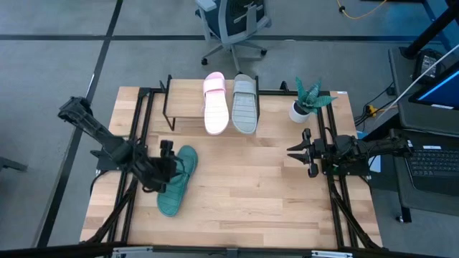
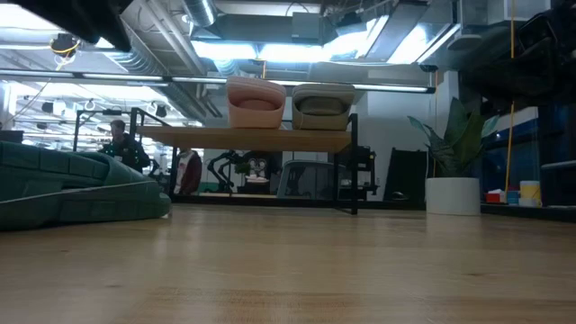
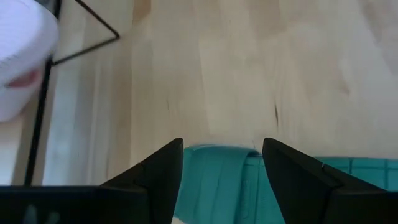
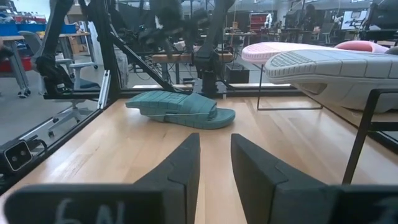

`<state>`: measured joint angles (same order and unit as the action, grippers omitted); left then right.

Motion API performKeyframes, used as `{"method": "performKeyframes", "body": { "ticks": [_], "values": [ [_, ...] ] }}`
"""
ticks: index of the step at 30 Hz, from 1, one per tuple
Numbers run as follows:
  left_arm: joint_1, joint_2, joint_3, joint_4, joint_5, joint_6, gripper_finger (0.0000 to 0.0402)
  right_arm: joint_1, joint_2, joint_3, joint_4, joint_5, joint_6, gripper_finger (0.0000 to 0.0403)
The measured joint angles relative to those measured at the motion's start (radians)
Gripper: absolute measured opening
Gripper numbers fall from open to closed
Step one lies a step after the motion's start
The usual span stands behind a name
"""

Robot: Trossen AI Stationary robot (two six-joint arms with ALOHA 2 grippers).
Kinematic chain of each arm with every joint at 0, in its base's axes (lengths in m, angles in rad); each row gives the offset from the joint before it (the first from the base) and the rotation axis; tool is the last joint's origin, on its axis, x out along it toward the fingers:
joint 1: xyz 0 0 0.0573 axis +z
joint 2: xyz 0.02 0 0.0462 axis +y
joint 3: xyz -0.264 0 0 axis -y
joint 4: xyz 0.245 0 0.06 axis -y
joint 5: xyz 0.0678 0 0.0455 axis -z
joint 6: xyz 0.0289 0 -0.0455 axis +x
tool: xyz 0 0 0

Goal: Pick and place slippers onto the shelf
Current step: Put the pair of green slippers on the shelf

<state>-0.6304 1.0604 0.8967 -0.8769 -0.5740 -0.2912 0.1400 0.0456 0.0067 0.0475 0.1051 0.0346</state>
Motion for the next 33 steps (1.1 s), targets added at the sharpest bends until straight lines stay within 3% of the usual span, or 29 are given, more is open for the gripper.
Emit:
{"method": "performKeyframes", "body": {
  "ticks": [11, 33],
  "values": [
    [-0.054, 0.233, 0.0, -0.158, 0.013, -0.29, 0.0213, -0.001, 0.0, 0.0, -0.008, 0.0, 0.014, 0.0092],
    [-0.02, 0.304, -0.031, -0.155, -0.014, -0.331, 0.0213, 0.0, 0.0, 0.0, -0.008, 0.0, 0.01, 0.0092]
  ]
}}
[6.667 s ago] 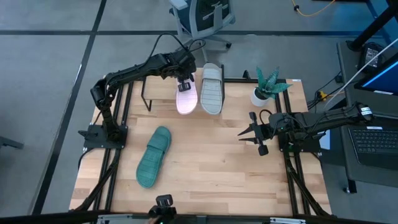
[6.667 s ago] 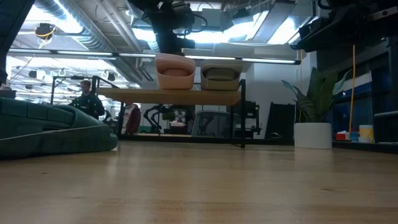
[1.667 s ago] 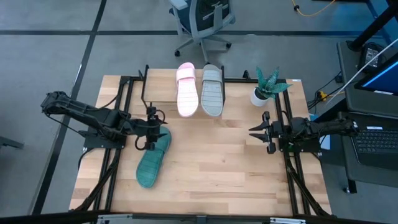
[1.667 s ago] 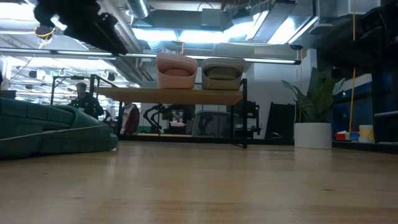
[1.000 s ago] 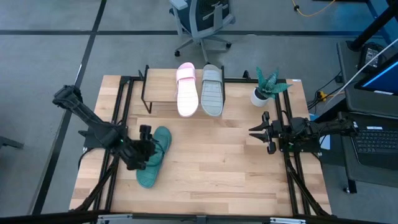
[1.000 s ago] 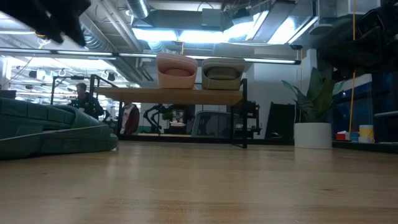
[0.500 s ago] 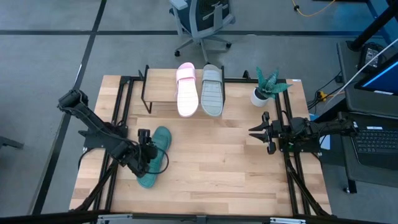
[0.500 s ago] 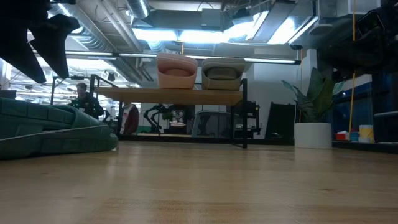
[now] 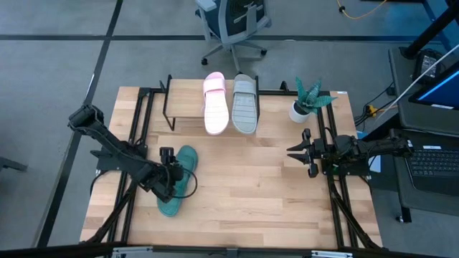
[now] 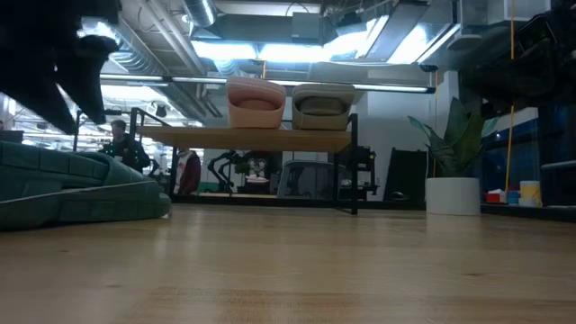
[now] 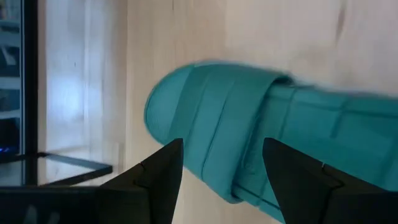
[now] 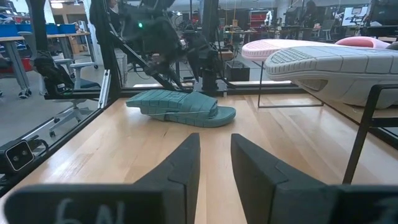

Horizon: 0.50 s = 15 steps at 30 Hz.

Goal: Pick and place slippers onto the shelf
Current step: Put the pair of green slippers on the shelf

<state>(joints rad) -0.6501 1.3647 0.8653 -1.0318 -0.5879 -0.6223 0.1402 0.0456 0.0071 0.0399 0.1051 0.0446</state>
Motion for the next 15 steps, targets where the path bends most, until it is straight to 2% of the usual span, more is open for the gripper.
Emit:
{"method": "performKeyframes", "body": {
  "ticks": [15],
  "values": [
    [0.011, 0.121, -0.042, 0.025, -0.014, -0.023, 0.0213, 0.0, 0.0, 0.0, 0.0, 0.0, 0.0, 0.0092]
  ]
}}
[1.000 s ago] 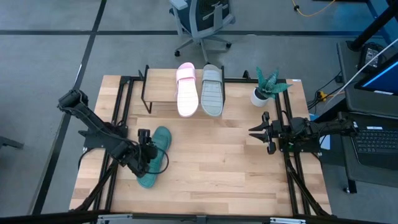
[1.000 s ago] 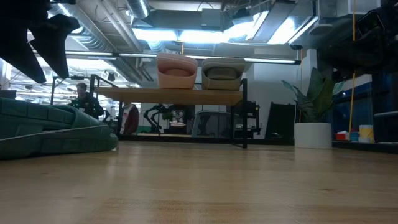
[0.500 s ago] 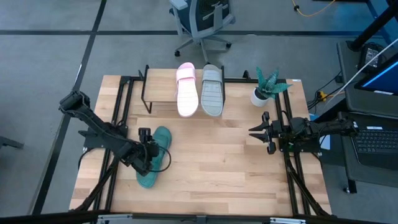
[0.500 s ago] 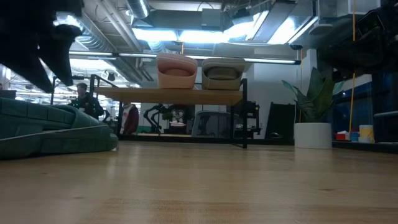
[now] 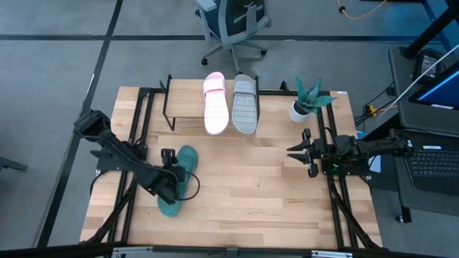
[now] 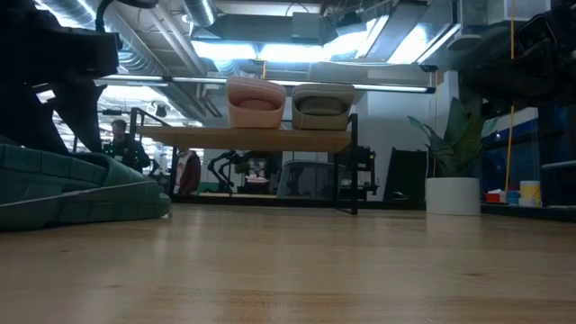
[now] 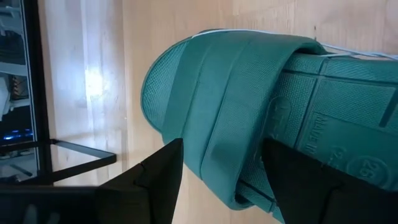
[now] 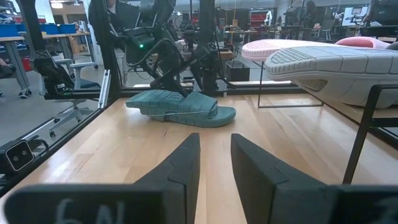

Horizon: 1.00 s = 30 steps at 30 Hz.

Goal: Pick and place slippers onto the shelf
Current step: Put the pair of green slippers on the shelf

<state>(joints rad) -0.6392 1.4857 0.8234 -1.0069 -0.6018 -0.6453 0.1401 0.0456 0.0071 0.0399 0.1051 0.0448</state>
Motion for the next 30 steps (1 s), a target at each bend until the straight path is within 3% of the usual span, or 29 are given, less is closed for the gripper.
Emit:
{"method": "performKeyframes", "body": {
  "ticks": [30],
  "values": [
    [0.024, 0.001, -0.002, 0.024, -0.008, 0.0, 0.0213, 0.0, 0.0, 0.0, 0.0, 0.0, 0.007, 0.0092]
  ]
}}
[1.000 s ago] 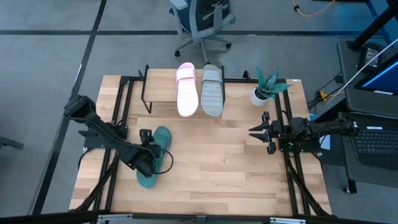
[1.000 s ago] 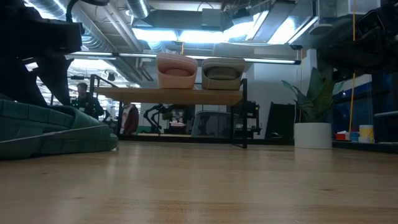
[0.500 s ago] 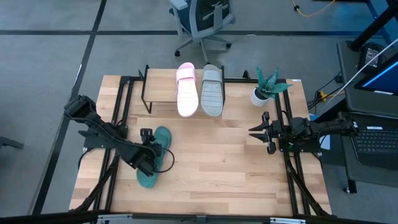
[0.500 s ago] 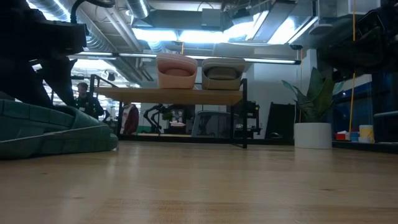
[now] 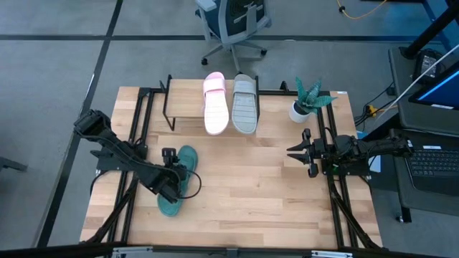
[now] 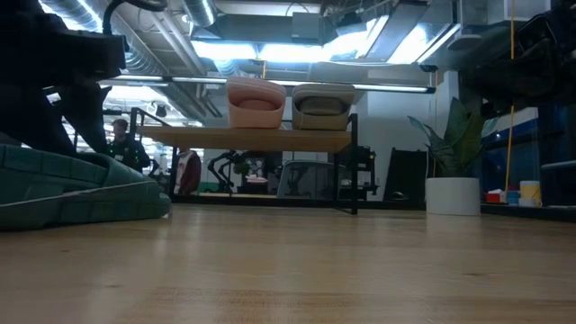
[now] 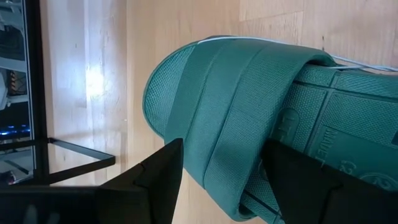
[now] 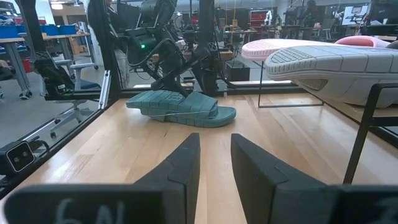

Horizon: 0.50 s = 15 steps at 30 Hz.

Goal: Pick and place slippers onto the shelf
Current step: Put the pair of green slippers on the shelf

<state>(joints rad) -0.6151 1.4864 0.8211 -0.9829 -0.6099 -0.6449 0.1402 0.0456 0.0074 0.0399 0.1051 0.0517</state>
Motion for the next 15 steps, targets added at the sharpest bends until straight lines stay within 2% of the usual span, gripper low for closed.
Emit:
{"method": "performKeyframes", "body": {
  "ticks": [9, 15],
  "values": [
    [0.035, -0.001, 0.002, 0.006, 0.051, 0.004, 0.0213, 0.0, 0.0, 0.0, 0.0, 0.0, 0.0, 0.0092],
    [0.076, -0.002, 0.001, 0.045, 0.108, 0.093, 0.0213, 0.0, 0.0, 0.0, 0.0, 0.0, 0.0, 0.0092]
  ]
}}
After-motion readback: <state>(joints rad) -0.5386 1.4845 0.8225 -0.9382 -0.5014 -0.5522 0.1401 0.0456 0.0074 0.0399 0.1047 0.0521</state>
